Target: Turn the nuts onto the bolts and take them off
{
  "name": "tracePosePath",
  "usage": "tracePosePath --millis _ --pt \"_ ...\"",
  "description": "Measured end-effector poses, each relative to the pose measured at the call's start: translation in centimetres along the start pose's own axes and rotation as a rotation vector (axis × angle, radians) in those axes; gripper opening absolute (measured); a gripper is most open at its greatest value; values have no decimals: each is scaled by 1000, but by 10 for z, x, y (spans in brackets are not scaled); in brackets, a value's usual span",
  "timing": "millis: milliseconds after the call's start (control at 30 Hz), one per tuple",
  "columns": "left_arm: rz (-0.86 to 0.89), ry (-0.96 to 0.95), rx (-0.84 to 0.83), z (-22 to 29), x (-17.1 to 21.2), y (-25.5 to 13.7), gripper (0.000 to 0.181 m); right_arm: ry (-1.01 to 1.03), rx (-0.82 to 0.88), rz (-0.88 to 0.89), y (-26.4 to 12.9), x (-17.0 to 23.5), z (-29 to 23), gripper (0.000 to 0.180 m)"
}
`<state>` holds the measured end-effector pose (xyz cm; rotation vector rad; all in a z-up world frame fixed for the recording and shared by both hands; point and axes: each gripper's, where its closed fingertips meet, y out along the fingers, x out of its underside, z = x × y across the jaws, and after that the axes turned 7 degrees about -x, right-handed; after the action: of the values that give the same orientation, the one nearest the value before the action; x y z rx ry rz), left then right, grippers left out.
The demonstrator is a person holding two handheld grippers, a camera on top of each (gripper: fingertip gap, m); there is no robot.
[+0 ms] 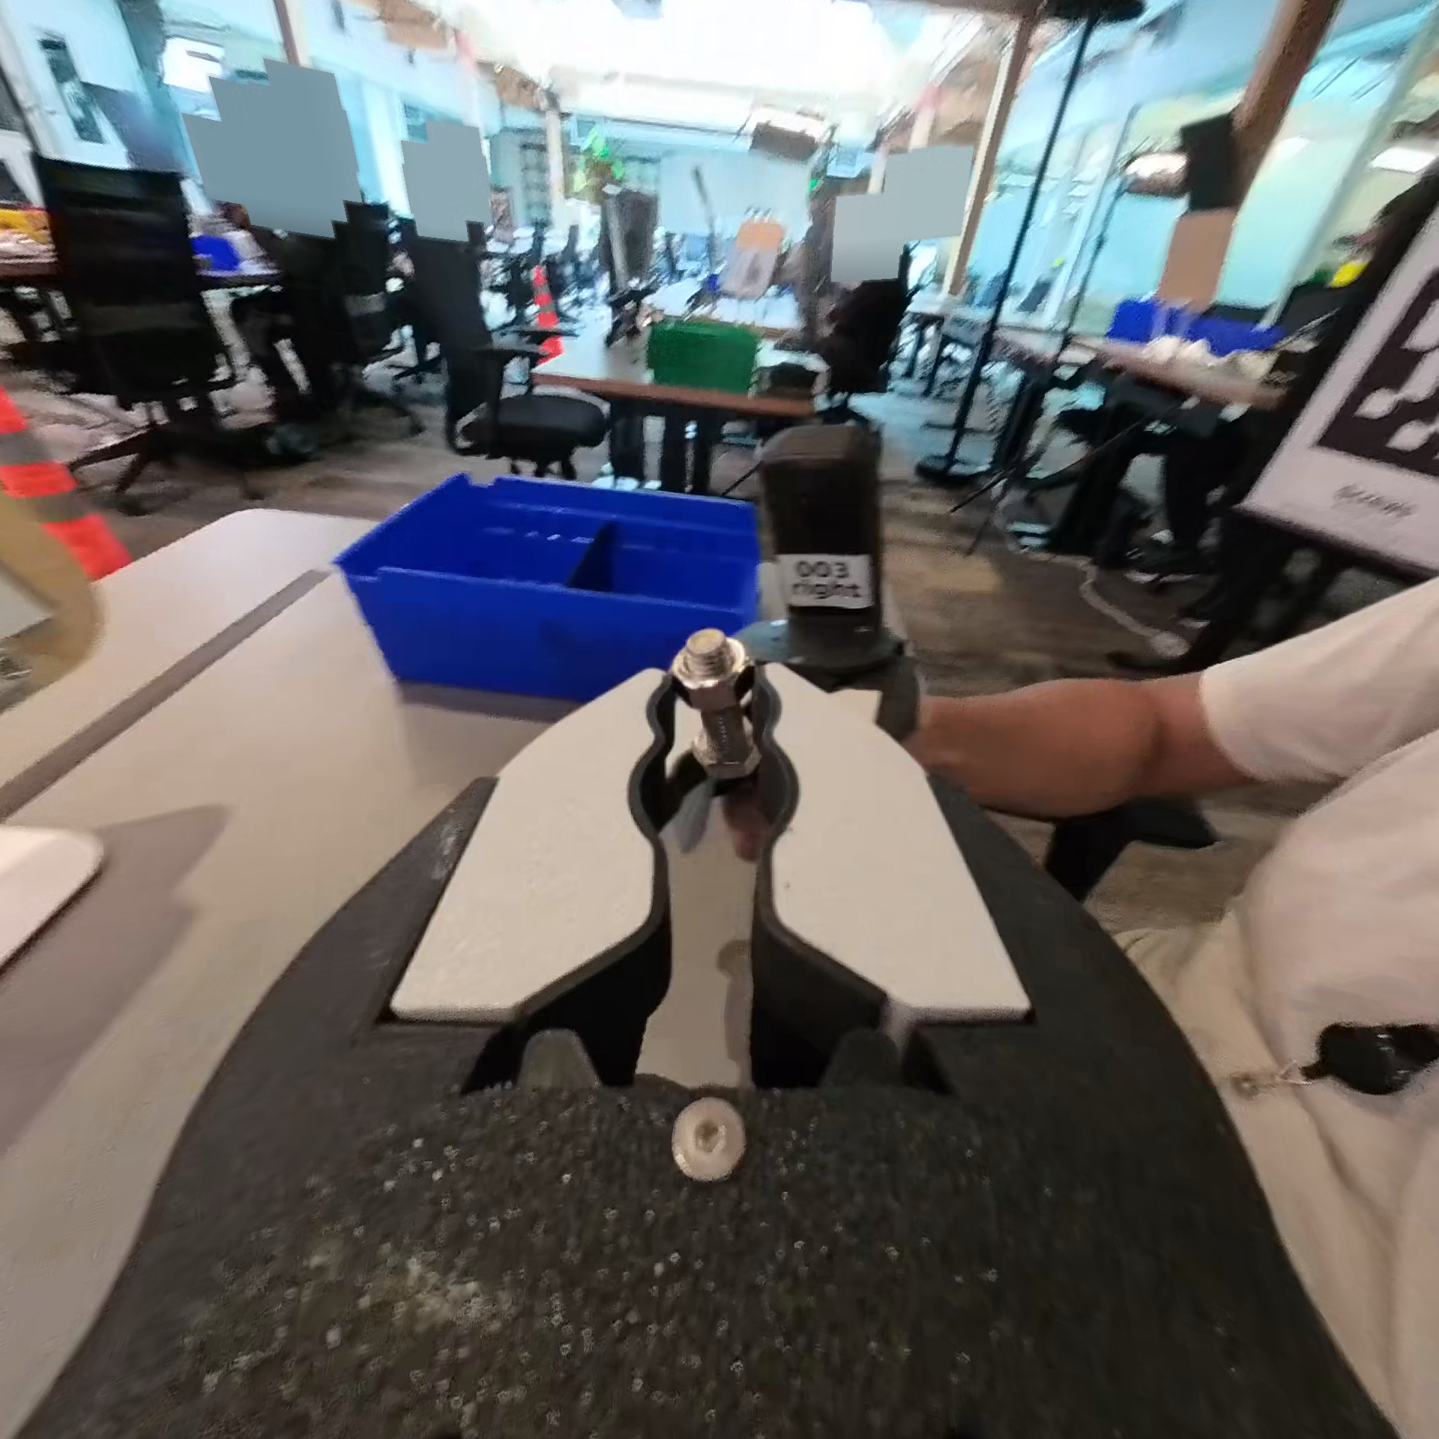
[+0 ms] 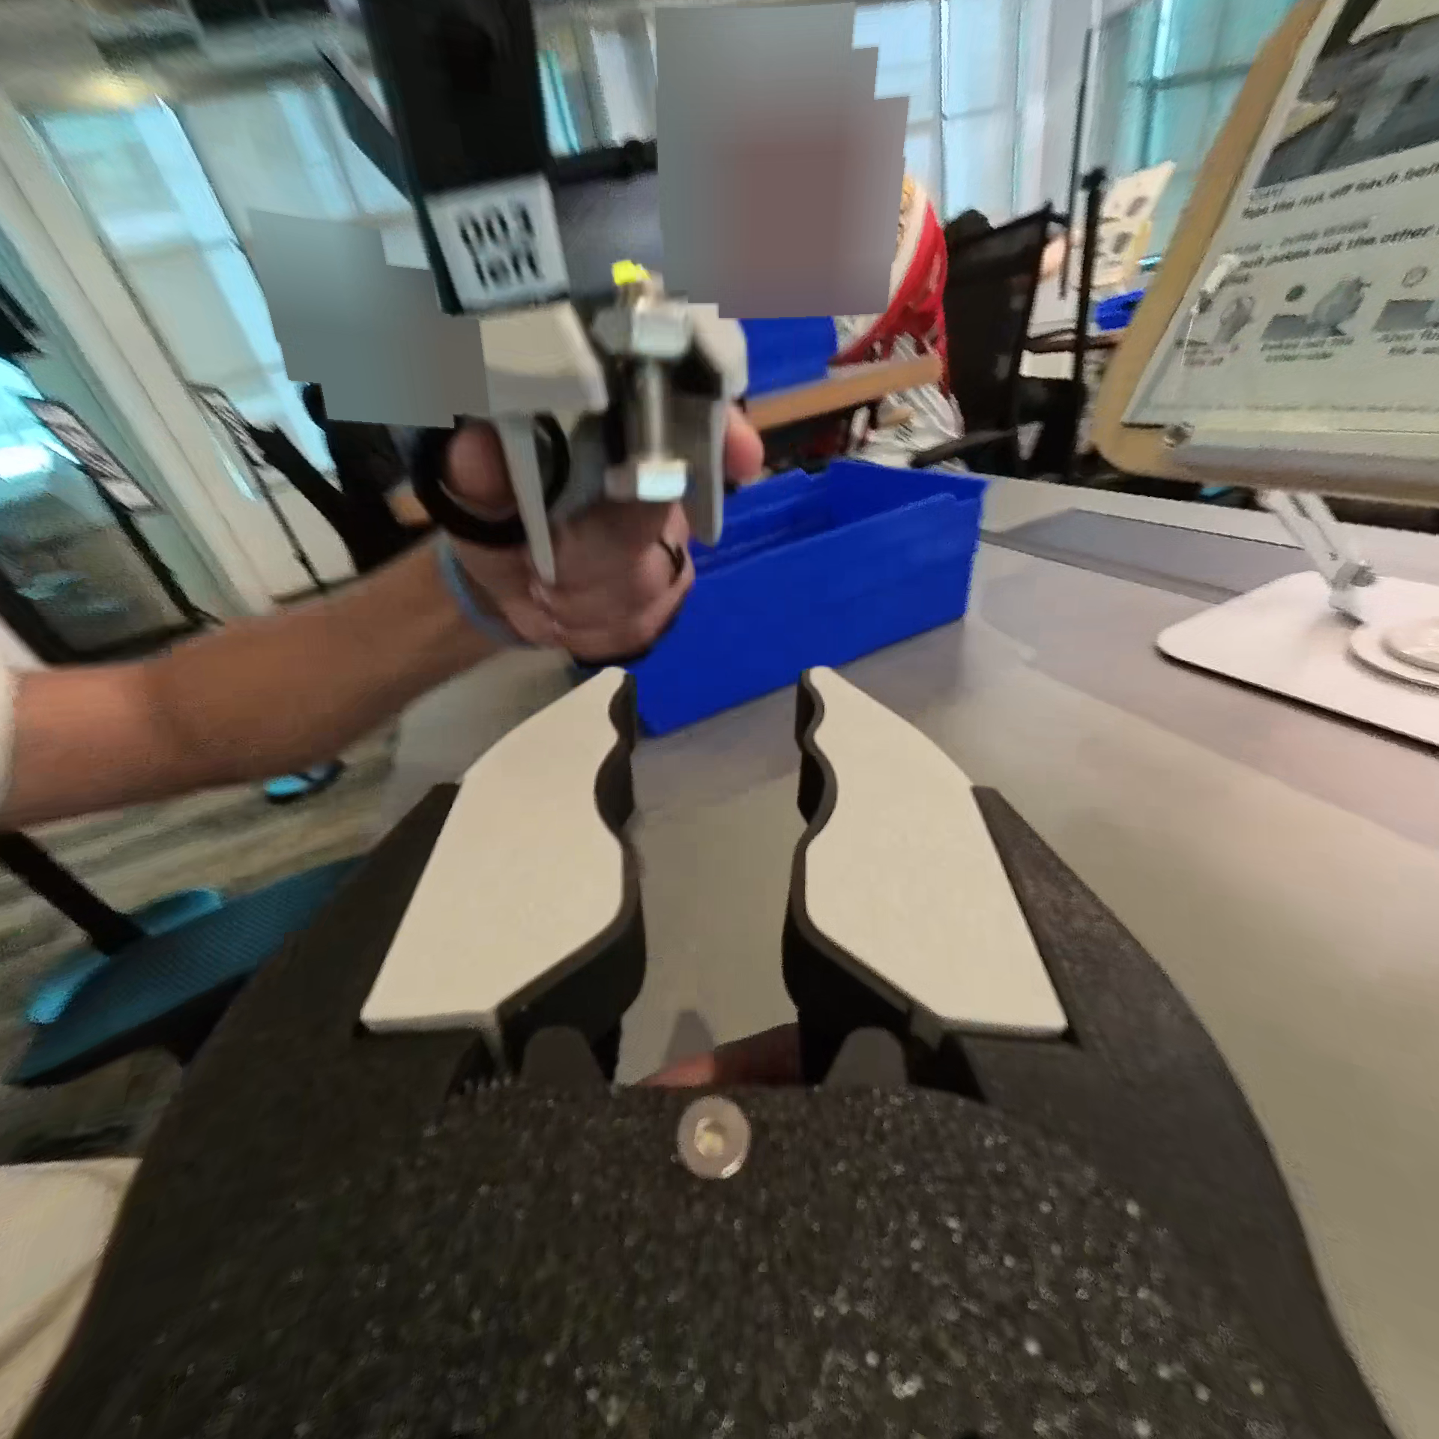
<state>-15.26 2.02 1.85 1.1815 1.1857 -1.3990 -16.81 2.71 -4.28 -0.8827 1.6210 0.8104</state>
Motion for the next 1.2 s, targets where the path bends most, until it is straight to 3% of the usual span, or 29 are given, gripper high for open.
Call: tracePosePath --millis 233,567,1200 --pt "25 -18 78 24 15 9 18 41 -206 36 -9 -8 -34 38" --pt "47 -102 109 8 40 9 18 63 -183 23 1 7 -27 43" --pt "15 -94 63 -2 59 -1 18 19 -122 -2 0 18 -21 44"
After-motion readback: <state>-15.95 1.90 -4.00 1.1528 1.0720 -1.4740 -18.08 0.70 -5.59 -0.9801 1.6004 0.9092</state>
